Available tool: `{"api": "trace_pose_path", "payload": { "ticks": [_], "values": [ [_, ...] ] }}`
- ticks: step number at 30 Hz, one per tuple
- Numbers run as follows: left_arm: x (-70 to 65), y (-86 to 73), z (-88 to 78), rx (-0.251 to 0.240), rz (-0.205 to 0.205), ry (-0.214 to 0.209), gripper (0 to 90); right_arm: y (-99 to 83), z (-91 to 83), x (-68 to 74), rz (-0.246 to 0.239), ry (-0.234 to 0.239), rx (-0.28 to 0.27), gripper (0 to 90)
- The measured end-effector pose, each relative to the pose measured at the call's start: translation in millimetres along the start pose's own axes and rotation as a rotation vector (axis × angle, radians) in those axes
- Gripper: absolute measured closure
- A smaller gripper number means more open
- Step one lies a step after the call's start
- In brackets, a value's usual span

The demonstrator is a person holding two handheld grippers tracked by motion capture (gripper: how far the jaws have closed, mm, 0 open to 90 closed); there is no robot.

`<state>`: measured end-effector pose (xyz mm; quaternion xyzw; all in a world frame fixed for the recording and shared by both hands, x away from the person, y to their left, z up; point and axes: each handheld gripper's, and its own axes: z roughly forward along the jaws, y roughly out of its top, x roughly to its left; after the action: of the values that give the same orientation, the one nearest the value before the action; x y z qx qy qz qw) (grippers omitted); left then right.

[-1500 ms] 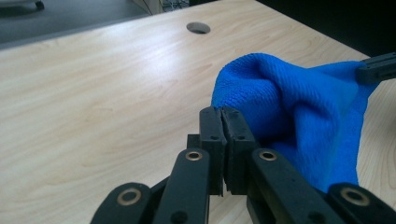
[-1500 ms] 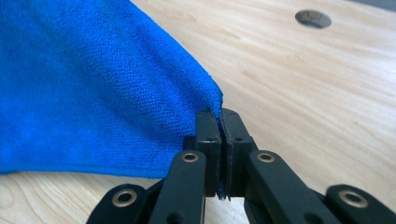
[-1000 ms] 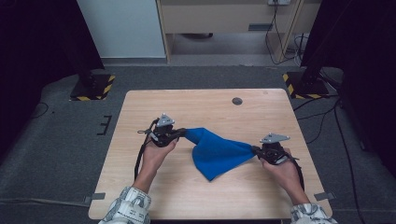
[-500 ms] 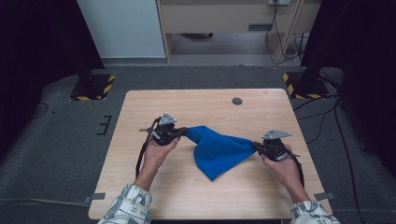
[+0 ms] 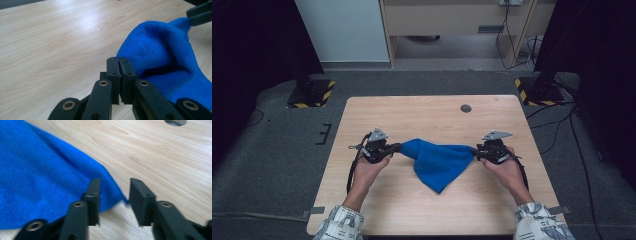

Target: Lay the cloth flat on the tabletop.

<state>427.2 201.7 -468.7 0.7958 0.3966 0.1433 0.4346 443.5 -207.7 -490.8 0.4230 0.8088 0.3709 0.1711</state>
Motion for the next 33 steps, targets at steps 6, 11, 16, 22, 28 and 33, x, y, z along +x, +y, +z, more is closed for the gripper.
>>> {"api": "trace_pose_path", "payload": {
  "ticks": [6, 11, 16, 22, 28, 33],
  "values": [
    [0.4, -4.5, 1.2, 0.01, -0.003, 0.004, 87.6, -4.9, -3.1, -2.6, 0.058, -0.03, 0.005, 50.4],
    [1.2, -6.8, 2.9, 0.014, -0.006, 0.003, 87.6, -5.9, 11.1, -3.7, 0.114, -0.048, 0.006, 53.1],
    [2.9, -8.3, 6.8, 0.019, -0.008, 0.0, 87.5, -2.4, 27.2, -1.7, 0.163, -0.041, 0.005, 53.9],
    [4.4, -9.2, 6.9, 0.02, -0.007, -0.003, 87.3, 1.5, 46.4, 8.0, 0.186, -0.05, 0.03, 53.8],
    [5.6, -10.1, 9.2, 0.027, -0.006, 0.002, 87.1, 1.4, 50.6, 13.2, 0.173, -0.061, 0.056, 53.8],
    [7.7, -10.8, 11.1, 0.032, -0.006, 0.007, 86.8, 0.2, 54.3, 16.3, 0.143, -0.057, 0.069, 71.9]
  ]
}}
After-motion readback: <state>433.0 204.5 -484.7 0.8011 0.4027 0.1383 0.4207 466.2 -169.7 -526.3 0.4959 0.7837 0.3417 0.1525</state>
